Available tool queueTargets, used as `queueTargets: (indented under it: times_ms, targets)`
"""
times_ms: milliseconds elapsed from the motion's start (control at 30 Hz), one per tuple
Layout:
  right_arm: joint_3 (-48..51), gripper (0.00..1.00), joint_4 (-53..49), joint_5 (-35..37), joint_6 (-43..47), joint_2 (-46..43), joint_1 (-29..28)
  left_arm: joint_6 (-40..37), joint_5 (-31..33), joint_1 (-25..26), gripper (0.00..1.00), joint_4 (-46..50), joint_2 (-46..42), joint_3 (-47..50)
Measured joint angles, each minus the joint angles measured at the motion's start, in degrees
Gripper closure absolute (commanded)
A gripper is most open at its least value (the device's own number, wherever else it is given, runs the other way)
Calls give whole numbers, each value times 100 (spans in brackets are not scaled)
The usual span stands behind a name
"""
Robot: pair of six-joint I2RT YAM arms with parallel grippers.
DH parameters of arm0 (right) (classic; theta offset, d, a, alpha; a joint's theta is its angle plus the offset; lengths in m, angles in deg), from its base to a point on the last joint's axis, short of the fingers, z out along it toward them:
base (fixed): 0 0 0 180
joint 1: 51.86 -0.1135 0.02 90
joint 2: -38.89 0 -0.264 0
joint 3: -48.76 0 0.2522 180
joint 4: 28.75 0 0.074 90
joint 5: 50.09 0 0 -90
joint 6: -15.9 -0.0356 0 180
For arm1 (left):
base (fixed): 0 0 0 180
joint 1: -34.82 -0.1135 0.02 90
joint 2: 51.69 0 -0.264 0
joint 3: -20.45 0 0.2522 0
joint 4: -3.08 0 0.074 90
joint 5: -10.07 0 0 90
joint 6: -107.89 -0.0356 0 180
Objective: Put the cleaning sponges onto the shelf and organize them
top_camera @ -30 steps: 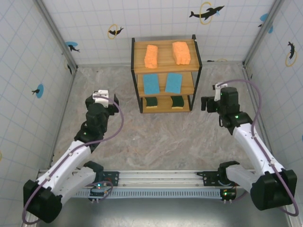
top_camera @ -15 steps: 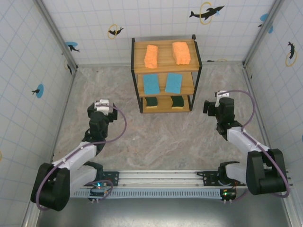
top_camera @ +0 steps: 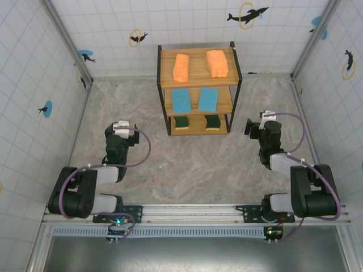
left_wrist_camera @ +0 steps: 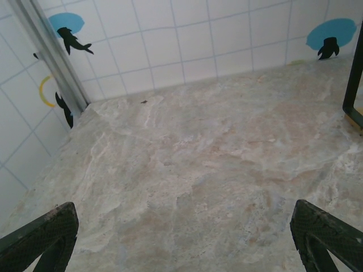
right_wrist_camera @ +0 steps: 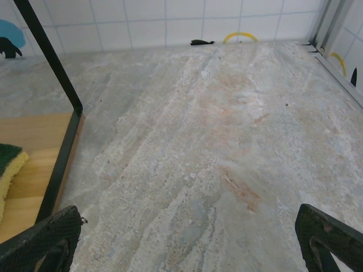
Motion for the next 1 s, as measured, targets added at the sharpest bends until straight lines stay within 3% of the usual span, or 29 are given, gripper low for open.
queueTargets:
  times_ms: [467, 767, 1000]
  targets:
    - [527, 1, 658, -85, -15, -337, 7, 387, -17, -433, 3, -1340, 813, 114]
    - [651, 1, 815, -127, -46, -398, 37, 595, 2, -492, 3, -1276, 909, 94]
    - [122, 1, 372, -289, -22, 37, 48, 621, -39, -546, 3, -1213, 909, 42]
